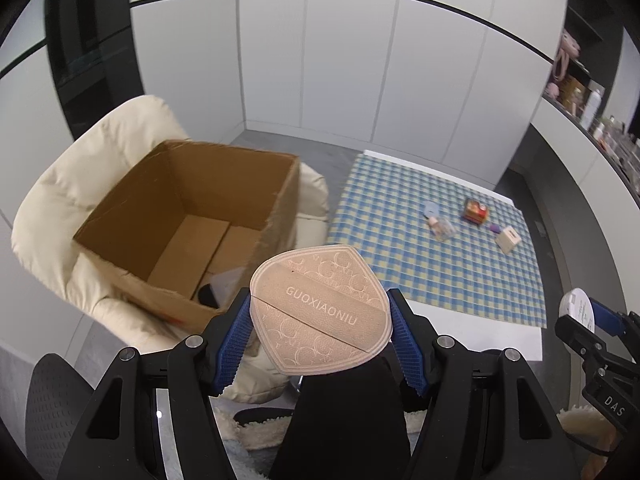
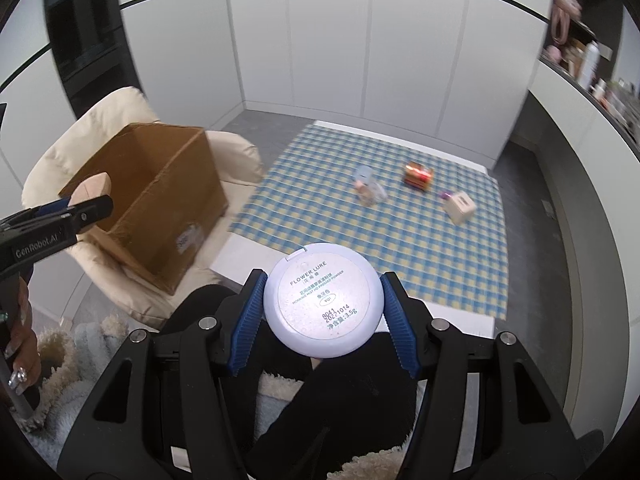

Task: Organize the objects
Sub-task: 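Carry the puff and white compact back toward the cardboard box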

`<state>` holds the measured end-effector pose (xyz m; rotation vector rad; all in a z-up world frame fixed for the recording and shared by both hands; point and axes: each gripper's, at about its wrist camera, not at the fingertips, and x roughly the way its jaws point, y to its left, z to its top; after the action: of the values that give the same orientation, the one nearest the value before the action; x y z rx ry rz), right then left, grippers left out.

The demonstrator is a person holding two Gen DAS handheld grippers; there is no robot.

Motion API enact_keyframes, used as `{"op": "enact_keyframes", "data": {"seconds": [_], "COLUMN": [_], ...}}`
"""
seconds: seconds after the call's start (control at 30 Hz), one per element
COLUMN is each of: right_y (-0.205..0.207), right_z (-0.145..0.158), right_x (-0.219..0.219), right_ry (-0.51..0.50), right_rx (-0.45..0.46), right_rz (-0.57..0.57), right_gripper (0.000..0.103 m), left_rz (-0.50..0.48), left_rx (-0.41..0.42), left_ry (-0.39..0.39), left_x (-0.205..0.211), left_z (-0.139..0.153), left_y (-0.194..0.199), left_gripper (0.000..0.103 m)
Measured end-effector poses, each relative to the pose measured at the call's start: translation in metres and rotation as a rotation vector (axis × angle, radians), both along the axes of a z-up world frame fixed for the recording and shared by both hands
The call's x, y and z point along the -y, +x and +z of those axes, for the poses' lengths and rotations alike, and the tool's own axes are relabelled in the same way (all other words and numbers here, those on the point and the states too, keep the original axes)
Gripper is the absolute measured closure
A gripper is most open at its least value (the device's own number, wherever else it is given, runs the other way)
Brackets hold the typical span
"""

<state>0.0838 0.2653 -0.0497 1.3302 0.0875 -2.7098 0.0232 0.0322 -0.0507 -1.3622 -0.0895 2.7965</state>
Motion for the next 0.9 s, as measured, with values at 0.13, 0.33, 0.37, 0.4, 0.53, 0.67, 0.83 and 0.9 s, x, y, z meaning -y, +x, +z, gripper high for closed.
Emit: {"op": "enact_keyframes", "data": {"seconds": [0.13, 0.33, 0.37, 0.4, 0.53, 0.67, 0.83, 0.9], "right_y": [-0.014, -0.03, -0.031, -0.032, -0.039, -0.047, -0.059, -0.063], "right_z": [0.0, 0.0, 0.0, 0.0, -0.001, -0.004, -0.01, -0.012], "right_x": [0.028, 0.067, 0.072, 0.078, 0.101, 0.119, 0.143, 0.154], "right_ry": [-0.011, -0.013, -0.013, -0.013, -0.013, -0.023, -0.028, -0.031], "right_rx": [-0.004, -0.005, -0.006, -0.007, -0.006, 0.007, 0.025, 0.031], "right_rz": [0.071, 0.168, 0.18, 0.194, 0.24, 0.28, 0.329, 0.353], "right_gripper": [0.043, 0.043, 0.043, 0.043, 0.043, 0.043, 0.043, 0.043], "left_rz": [0.051, 0.12, 0.129, 0.143, 0.181, 0.214, 0.262, 0.279], "left_rx": [0.006, 0.012, 0.012, 0.012, 0.016, 0.017, 0.025, 0.028], "left_ry": [-0.001, -0.002, -0.003, -0.003, -0.006, -0.009, -0.017, -0.022], "left_x": [0.021, 0.047, 0.05, 0.056, 0.073, 0.086, 0.107, 0.114], "left_z": [-0.003, -0.005, -0.005, -0.006, -0.008, -0.009, -0.012, -0.013], "left_y": [0.002, 0.003, 0.003, 0.003, 0.002, 0.002, 0.002, 0.003], "left_gripper": [0.037, 0.037, 0.037, 0.037, 0.037, 0.037, 0.037, 0.037]}}
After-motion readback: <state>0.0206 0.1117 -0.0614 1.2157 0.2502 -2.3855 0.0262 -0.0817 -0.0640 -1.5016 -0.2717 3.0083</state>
